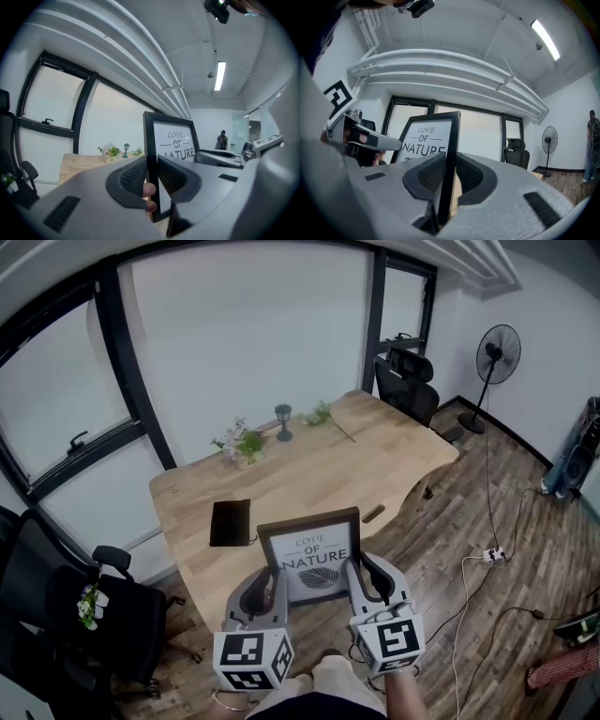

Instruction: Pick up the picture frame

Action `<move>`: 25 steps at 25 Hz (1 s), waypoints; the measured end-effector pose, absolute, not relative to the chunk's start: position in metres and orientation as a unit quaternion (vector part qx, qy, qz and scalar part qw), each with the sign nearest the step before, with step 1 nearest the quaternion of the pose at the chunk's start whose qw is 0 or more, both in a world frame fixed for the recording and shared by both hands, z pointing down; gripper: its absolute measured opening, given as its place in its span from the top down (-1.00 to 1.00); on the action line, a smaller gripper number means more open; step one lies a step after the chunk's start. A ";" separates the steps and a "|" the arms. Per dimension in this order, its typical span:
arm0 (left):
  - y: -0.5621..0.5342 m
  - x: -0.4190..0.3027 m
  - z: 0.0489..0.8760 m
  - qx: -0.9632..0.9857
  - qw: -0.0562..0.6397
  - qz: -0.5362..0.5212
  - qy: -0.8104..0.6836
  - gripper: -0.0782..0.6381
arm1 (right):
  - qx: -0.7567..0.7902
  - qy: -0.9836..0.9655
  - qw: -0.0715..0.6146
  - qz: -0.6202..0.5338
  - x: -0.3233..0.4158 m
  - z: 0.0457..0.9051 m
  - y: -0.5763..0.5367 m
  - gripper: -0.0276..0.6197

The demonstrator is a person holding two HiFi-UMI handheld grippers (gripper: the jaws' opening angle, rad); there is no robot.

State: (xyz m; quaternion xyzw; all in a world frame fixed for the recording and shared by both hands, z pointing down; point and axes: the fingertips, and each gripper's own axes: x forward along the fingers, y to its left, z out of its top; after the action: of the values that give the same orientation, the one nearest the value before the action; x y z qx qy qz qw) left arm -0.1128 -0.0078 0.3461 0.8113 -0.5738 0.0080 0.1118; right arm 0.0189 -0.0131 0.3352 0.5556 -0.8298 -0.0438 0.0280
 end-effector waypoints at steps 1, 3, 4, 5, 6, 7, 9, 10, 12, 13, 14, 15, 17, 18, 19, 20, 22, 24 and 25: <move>-0.007 -0.114 0.346 0.812 0.113 0.008 -0.573 0.59 | 0.557 -0.829 0.028 -0.045 0.018 0.335 -0.012 0.70; -0.005 -0.115 0.347 0.812 0.114 0.007 -0.572 0.60 | 0.558 -0.828 0.029 -0.045 0.017 0.335 -0.010 0.70; -0.005 -0.116 0.347 0.813 0.115 0.007 -0.571 0.59 | 0.558 -0.828 0.031 -0.045 0.016 0.336 -0.008 0.70; -0.004 -0.116 0.347 0.814 0.116 0.007 -0.570 0.60 | 0.558 -0.828 0.033 -0.043 0.015 0.335 -0.007 0.70; -0.004 -0.116 0.347 0.814 0.117 0.007 -0.569 0.60 | 0.558 -0.828 0.035 -0.042 0.015 0.335 -0.006 0.70; -0.005 -0.116 0.347 0.815 0.118 0.007 -0.568 0.60 | 0.559 -0.828 0.036 -0.041 0.015 0.334 -0.006 0.70; -0.006 -0.116 0.346 0.815 0.118 0.007 -0.567 0.60 | 0.560 -0.826 0.037 -0.039 0.015 0.333 -0.008 0.70; -0.007 -0.116 0.345 0.815 0.117 0.007 -0.567 0.60 | 0.561 -0.826 0.037 -0.039 0.015 0.333 -0.008 0.70; -0.006 -0.116 0.346 0.815 0.116 0.006 -0.567 0.60 | 0.560 -0.827 0.037 -0.040 0.014 0.334 -0.007 0.70; -0.005 -0.116 0.346 0.816 0.116 0.005 -0.566 0.60 | 0.560 -0.827 0.037 -0.042 0.014 0.334 -0.006 0.70; -0.004 -0.117 0.347 0.817 0.116 0.005 -0.566 0.60 | 0.560 -0.826 0.037 -0.043 0.014 0.334 -0.005 0.70; -0.005 -0.117 0.347 0.817 0.116 0.004 -0.565 0.60 | 0.560 -0.826 0.037 -0.045 0.014 0.334 -0.005 0.70; -0.007 -0.117 0.346 0.818 0.116 0.003 -0.564 0.60 | 0.561 -0.826 0.038 -0.047 0.013 0.333 -0.007 0.70; -0.008 -0.117 0.346 0.818 0.114 0.003 -0.564 0.60 | 0.561 -0.825 0.039 -0.048 0.013 0.333 -0.007 0.70; -0.008 -0.117 0.346 0.819 0.111 0.004 -0.564 0.60 | 0.562 -0.825 0.039 -0.049 0.013 0.333 -0.007 0.70; -0.008 -0.117 0.346 0.819 0.108 0.005 -0.563 0.60 | 0.563 -0.824 0.040 -0.049 0.014 0.333 -0.007 0.70; -0.009 -0.116 0.345 0.821 0.106 0.004 -0.561 0.60 | 0.563 -0.824 0.040 -0.050 0.014 0.332 -0.008 0.70; -0.012 -0.116 0.345 0.822 0.107 0.003 -0.559 0.60 | 0.564 -0.823 0.038 -0.053 0.015 0.332 -0.010 0.70; -0.012 -0.116 0.345 0.823 0.105 0.003 -0.559 0.60 | 0.565 -0.822 0.038 -0.055 0.015 0.333 -0.011 0.70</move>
State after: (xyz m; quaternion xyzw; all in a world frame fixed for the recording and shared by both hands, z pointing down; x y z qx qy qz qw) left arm -0.1159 -0.0121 0.3455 0.8226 -0.5587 0.0034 0.1053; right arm 0.0151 -0.0114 0.3326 0.5650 -0.8224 -0.0552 0.0380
